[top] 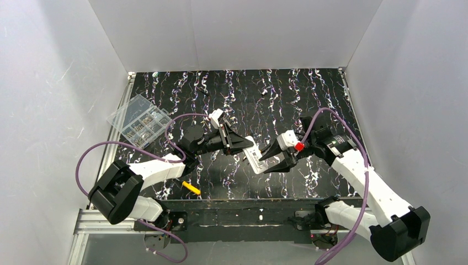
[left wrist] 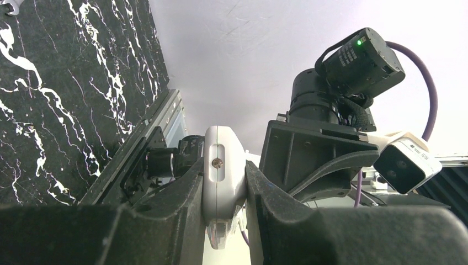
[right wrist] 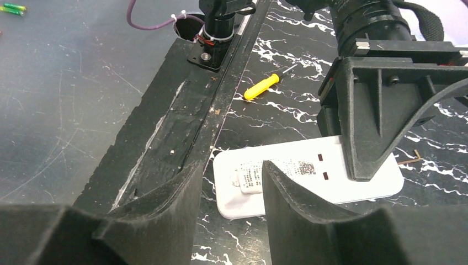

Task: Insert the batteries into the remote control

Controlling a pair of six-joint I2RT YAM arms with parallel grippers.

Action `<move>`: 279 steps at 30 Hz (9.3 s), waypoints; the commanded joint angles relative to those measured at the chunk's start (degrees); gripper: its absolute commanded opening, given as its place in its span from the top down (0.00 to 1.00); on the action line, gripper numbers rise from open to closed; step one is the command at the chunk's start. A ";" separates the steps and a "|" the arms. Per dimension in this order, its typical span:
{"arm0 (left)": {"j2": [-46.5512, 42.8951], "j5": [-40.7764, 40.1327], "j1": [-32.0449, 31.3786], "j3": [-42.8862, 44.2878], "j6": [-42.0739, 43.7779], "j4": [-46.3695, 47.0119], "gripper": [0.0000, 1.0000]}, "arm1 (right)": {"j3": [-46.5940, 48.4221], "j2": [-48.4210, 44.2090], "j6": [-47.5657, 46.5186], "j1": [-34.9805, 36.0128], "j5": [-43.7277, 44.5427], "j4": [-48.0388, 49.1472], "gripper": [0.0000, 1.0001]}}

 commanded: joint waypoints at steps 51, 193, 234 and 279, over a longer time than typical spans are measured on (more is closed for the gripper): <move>-1.04 3.11 -0.28 2.55 -0.41 5.11 1.00 | 3.07 5.21 -2.92 1.50 3.98 2.03 0.60; 1.89 -0.32 -0.22 6.12 0.35 5.04 1.00 | -25.98 -17.41 109.40 1.76 36.97 46.20 0.30; 2.60 -3.87 -0.29 8.32 0.67 5.11 1.00 | -36.04 -16.90 133.90 1.76 41.68 73.75 0.80; -12.23 -11.12 -0.32 15.41 38.10 -80.58 0.02 | 9.94 17.99 72.62 13.27 107.47 -6.67 0.99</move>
